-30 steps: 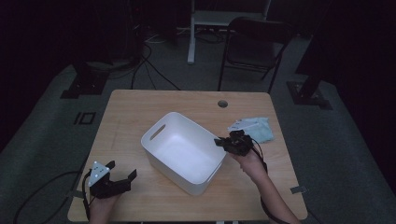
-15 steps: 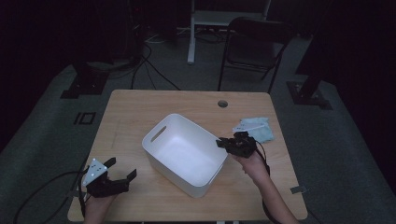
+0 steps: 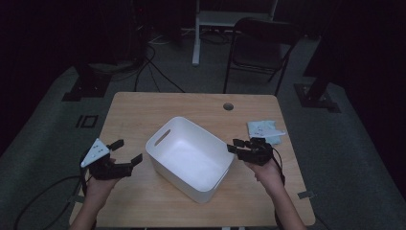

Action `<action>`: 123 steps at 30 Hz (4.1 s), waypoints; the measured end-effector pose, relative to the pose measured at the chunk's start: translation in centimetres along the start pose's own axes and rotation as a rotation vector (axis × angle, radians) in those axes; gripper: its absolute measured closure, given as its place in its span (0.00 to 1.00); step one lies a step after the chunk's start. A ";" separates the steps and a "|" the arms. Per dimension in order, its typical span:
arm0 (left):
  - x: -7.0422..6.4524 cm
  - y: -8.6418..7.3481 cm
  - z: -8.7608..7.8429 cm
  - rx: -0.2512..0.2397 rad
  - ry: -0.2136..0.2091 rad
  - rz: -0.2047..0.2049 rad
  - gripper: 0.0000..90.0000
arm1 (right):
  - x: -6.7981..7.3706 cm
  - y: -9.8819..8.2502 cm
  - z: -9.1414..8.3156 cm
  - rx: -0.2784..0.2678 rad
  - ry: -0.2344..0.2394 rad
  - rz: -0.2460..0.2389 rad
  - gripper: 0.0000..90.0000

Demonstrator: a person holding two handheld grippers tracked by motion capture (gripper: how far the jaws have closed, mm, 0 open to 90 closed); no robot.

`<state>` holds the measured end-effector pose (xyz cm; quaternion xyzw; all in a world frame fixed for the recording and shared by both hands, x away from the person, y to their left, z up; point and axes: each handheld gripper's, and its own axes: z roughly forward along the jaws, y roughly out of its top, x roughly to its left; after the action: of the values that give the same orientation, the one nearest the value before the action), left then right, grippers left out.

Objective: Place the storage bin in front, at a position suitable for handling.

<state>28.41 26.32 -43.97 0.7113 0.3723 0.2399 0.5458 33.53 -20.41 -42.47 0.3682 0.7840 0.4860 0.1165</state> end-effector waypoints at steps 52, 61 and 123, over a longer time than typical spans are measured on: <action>0.0 0.4 5.0 0.145 0.001 -0.007 0.92 | -0.3 -0.2 2.1 0.019 0.003 -0.006 0.94; -0.7 -0.1 3.6 0.140 0.016 -0.024 0.91 | -0.5 0.1 2.7 0.016 0.020 -0.025 0.94; 2.4 2.7 10.9 0.199 -0.105 -0.100 0.72 | 0.1 -1.6 1.3 -0.008 0.029 0.134 0.61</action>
<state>38.77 21.36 -44.73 0.7542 0.3999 0.1366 0.5026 33.44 -19.83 -44.48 0.4124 0.7573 0.5010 0.0736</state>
